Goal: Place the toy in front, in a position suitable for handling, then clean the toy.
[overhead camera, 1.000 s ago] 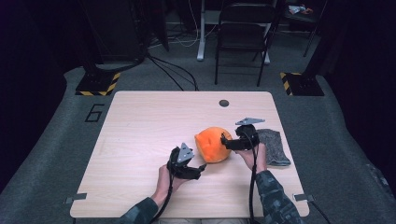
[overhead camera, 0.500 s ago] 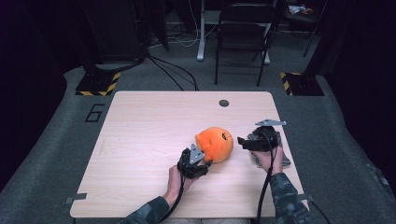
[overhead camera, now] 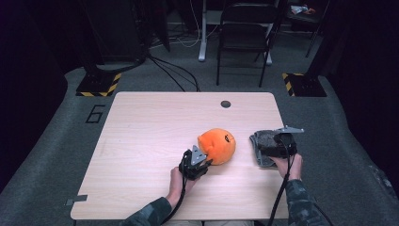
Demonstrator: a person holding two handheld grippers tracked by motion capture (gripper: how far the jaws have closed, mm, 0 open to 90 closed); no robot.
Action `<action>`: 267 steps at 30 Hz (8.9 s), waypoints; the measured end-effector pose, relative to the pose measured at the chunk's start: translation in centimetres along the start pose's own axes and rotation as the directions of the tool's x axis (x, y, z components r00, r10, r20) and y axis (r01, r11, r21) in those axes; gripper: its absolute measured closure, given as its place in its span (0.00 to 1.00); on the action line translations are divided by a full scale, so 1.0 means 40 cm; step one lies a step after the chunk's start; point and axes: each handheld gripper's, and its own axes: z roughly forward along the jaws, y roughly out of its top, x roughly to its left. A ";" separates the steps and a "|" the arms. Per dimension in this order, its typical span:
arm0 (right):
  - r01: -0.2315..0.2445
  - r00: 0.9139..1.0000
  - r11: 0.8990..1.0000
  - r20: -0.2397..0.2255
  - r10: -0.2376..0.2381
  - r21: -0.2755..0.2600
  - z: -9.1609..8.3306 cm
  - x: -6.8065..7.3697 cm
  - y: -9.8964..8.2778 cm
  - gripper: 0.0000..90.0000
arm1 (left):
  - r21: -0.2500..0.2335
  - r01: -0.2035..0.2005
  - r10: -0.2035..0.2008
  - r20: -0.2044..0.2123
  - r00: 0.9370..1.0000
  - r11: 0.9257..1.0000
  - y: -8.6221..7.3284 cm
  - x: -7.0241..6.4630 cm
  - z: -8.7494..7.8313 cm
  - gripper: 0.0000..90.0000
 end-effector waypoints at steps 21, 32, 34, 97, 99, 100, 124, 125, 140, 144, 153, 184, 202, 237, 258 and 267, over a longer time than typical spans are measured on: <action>-0.094 0.992 0.978 0.098 0.077 0.184 0.127 -0.051 -0.047 0.57 | -0.008 0.021 -0.021 0.048 0.999 1.000 -0.012 0.024 -0.003 0.83; -0.102 0.993 0.984 0.082 0.090 0.147 0.117 -0.051 -0.055 0.87 | -0.009 0.023 -0.022 0.071 0.997 1.000 -0.010 0.032 -0.003 0.82; -0.106 0.993 0.984 0.076 0.096 0.144 0.111 -0.049 -0.052 0.88 | -0.010 0.021 -0.020 0.073 0.997 1.000 -0.010 0.034 -0.003 0.82; 0.285 0.937 0.957 -0.194 -0.289 -0.053 0.053 0.403 0.140 0.88 | -0.050 0.040 -0.035 0.092 0.995 0.998 -0.005 0.086 -0.015 0.84; 0.287 0.938 0.957 -0.189 -0.290 -0.043 0.067 0.402 0.133 0.87 | -0.038 0.035 -0.033 0.069 0.997 0.999 -0.004 0.082 -0.009 0.73; 0.290 0.938 0.956 -0.186 -0.293 -0.044 0.068 0.402 0.132 0.87 | -0.034 0.032 -0.030 0.062 0.998 0.999 -0.005 0.081 -0.007 0.67; 0.383 0.920 0.923 -0.078 -0.385 -0.030 0.070 0.409 0.103 0.83 | -0.062 0.003 0.002 0.085 0.996 0.998 0.000 0.069 0.004 0.91; 0.387 0.917 0.921 -0.087 -0.388 -0.034 0.068 0.405 0.105 0.83 | -0.061 0.004 0.001 0.088 0.996 0.998 0.000 0.070 0.003 0.91; 0.338 0.936 0.939 -0.085 -0.342 -0.059 0.051 0.355 0.113 0.84 | -0.066 0.000 0.006 0.101 0.995 0.998 0.002 0.072 0.001 0.91; 0.299 0.950 0.953 -0.077 -0.302 -0.050 0.048 0.339 0.113 0.84 | -0.065 0.008 -0.002 0.103 0.995 0.998 0.001 0.073 0.001 0.91; 0.256 0.964 0.966 -0.071 -0.258 -0.038 0.053 0.294 0.111 0.84 | -0.063 0.011 -0.004 0.108 0.994 0.998 0.000 0.075 0.001 0.91; 0.135 0.991 0.983 -0.012 -0.135 0.127 0.140 0.165 0.052 0.84 | -0.062 0.022 -0.015 0.113 0.993 0.998 -0.003 0.079 0.003 0.90; 0.103 0.995 0.988 -0.006 -0.103 0.116 0.119 0.133 0.066 0.86 | -0.058 0.036 -0.029 0.118 0.993 0.998 -0.007 0.092 0.000 0.90; 0.291 0.947 0.954 -0.122 -0.298 -0.072 0.045 0.368 0.131 0.86 | -0.068 0.034 -0.025 0.126 0.992 0.997 -0.002 0.087 0.000 0.90; 0.127 0.992 0.985 0.012 -0.129 0.115 0.137 0.162 0.055 0.86 | -0.068 0.037 -0.029 0.120 0.992 0.997 -0.002 0.095 0.004 0.90; 0.104 0.995 0.983 -0.012 -0.104 0.148 0.152 0.140 0.047 0.86 | -0.064 0.052 -0.044 0.120 0.992 0.997 -0.005 0.103 0.002 0.90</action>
